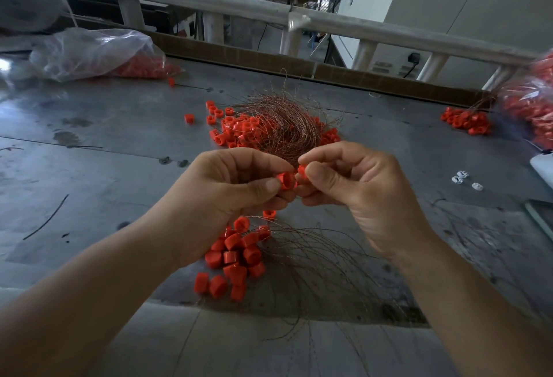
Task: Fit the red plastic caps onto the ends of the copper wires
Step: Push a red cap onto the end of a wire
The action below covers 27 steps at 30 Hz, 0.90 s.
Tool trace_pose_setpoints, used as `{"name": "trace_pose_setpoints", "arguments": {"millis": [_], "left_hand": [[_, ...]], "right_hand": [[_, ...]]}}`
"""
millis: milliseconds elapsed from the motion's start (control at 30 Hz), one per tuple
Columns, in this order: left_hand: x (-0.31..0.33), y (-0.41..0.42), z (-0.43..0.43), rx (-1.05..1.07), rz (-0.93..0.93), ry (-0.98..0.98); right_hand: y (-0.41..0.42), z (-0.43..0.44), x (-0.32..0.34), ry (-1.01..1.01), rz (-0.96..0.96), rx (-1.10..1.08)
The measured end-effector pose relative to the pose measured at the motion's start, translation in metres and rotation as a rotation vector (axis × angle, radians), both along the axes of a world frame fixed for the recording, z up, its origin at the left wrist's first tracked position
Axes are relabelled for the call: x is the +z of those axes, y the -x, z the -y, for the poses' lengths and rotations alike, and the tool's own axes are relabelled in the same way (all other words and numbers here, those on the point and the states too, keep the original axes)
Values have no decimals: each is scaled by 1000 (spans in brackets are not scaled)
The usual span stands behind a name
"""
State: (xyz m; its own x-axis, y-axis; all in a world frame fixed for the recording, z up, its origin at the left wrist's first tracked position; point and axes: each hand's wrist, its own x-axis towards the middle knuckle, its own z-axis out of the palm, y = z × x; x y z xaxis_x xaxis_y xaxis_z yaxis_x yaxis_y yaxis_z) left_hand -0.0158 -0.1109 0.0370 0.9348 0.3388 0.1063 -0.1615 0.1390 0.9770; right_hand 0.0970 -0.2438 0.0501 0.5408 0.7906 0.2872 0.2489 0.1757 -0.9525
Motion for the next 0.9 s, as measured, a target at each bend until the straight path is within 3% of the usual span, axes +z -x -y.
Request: {"name": "trace_pose_setpoints", "arguments": {"millis": [900], "left_hand": [[2, 0, 2, 27, -7, -47]], "right_hand": [[0, 0, -3, 21, 65, -16]]}}
